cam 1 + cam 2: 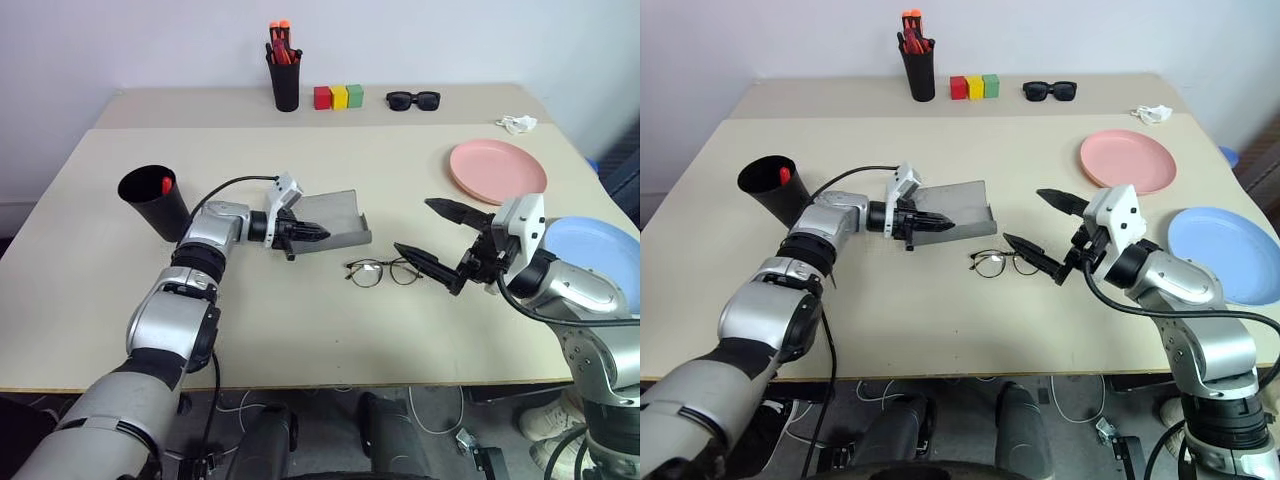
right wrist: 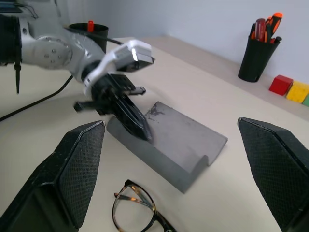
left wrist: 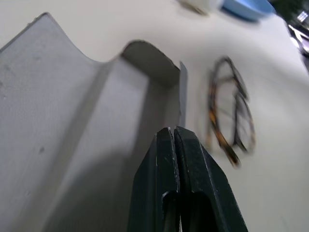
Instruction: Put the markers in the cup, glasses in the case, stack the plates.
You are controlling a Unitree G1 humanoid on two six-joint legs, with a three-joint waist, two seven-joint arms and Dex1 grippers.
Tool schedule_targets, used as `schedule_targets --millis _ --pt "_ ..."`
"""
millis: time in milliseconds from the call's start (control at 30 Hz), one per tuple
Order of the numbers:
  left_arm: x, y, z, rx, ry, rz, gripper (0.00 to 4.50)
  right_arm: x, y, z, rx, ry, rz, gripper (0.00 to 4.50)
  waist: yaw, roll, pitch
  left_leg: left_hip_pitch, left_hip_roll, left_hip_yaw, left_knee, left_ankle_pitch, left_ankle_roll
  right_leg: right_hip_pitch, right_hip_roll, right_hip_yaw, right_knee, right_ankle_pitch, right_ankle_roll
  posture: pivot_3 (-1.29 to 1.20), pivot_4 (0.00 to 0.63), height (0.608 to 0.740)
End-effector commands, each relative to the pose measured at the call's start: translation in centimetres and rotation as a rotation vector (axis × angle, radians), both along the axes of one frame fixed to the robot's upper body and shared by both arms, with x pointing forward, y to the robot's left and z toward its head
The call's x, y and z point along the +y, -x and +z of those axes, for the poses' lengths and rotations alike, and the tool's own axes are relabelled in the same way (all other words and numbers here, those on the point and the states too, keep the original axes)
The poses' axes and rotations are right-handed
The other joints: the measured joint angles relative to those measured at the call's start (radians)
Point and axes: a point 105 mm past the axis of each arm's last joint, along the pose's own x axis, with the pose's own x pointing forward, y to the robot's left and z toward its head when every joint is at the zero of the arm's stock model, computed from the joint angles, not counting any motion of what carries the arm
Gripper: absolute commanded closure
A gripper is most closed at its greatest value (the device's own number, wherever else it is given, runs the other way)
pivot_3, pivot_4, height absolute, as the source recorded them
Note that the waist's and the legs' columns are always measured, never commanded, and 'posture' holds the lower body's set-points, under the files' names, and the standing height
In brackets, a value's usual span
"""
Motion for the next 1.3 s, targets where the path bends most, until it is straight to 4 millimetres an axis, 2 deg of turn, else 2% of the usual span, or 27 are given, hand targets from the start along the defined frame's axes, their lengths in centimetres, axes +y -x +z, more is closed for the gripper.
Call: schedule_targets --millis 33,100,200,333,367,533,733,800,900,1033,1300 --pt "0.8 -0.2 1.6 -0.027 -0.018 -0.031 4.48 0.2 0.5 0.7 -0.04 0.002 0.008 0.0 -0.003 0.0 0.0 0.0 0.0 0.0 0.0 0.0 0.0 0.0 0.0 0.0 0.0 0.0 0.0 0.0 0.15 0.74" --pt "0.8 -0.3 2.5 -0.021 0.036 -0.022 4.48 0.3 0.5 0.7 -0.042 -0.006 0.008 0.0 -0.001 0.0 0.0 0.0 0.0 0.0 0.0 0.0 0.0 0.0 0.0 0.0 0.0 0.0 0.0 0.0 0.15 0.74" --pt "-0.1 0.1 3.7 -0.008 0.14 -0.075 3.73 0.6 0.6 0.7 -0.04 -0.011 0.015 0.0 -0.001 0.0 0.0 -0.001 0.0 0.0 0.0 0.0 0.0 0.0 0.0 0.0 0.0 0.0 0.0 0.0 0.15 0.74" --pt "-0.8 -0.4 3.2 -0.089 0.09 -0.059 1.74 0.5 0.7 0.8 -0.04 -0.01 0.017 0.0 -0.002 0.0 0.0 -0.001 0.0 0.0 0.0 0.0 0.0 0.0 0.0 0.0 0.0 0.0 0.0 0.0 0.15 0.74" --pt "-0.9 -0.5 3.1 -0.081 0.077 -0.054 1.38 0.4 0.7 0.8 -0.041 -0.007 0.015 0.0 -0.002 0.0 0.0 -0.001 0.0 0.0 0.0 0.0 0.0 0.0 0.0 0.0 0.0 0.0 0.0 0.0 0.15 0.74" --pt "-1.5 -0.4 1.8 -0.035 -0.009 -0.059 1.38 0.5 0.7 1.0 -0.046 -0.007 0.015 0.0 -0.003 0.0 0.0 -0.001 0.0 0.0 0.0 0.0 0.0 0.0 0.0 0.0 0.0 0.0 0.0 0.0 0.15 0.74" --pt "-2.1 0.2 0.1 0.044 -0.055 -0.076 1.38 0.5 0.7 1.0 -0.049 -0.006 0.009 0.0 -0.003 0.0 0.0 -0.001 0.0 0.0 0.0 0.0 0.0 0.0 0.0 0.0 0.0 0.0 0.0 0.0 0.15 0.74" --pt "-2.4 0.2 0.2 0.055 -0.027 -0.074 1.38 0.5 0.8 1.0 -0.048 -0.005 0.006 0.0 -0.003 0.0 0.0 -0.001 0.0 0.0 0.0 0.0 0.0 0.0 0.0 0.0 0.0 0.0 0.0 0.0 0.15 0.74" --pt "-2.6 0.2 0.2 0.058 -0.018 -0.073 2.22 0.4 0.9 0.9 -0.047 -0.004 0.0 0.0 -0.001 0.0 0.0 -0.001 0.0 0.0 0.0 0.0 0.0 0.0 0.0 0.0 0.0 0.0 0.0 0.0 0.15 0.74" --pt "-2.4 0.3 0.0 0.067 -0.028 -0.075 4.35 0.3 0.9 0.8 -0.048 -0.002 -0.007 0.0 -0.002 0.0 0.0 -0.001 0.0 0.0 0.0 0.0 0.0 0.0 0.0 0.0 0.0 0.0 0.0 0.0 0.15 0.74" --pt "-1.4 1.0 0.5 0.102 -0.045 -0.139 4.44 0.4 0.8 0.9 -0.053 -0.002 -0.008 0.0 -0.004 0.0 0.0 -0.001 0.0 0.0 0.0 0.0 0.0 0.0 0.0 0.0 0.0 0.0 0.0 0.0 0.15 0.74"
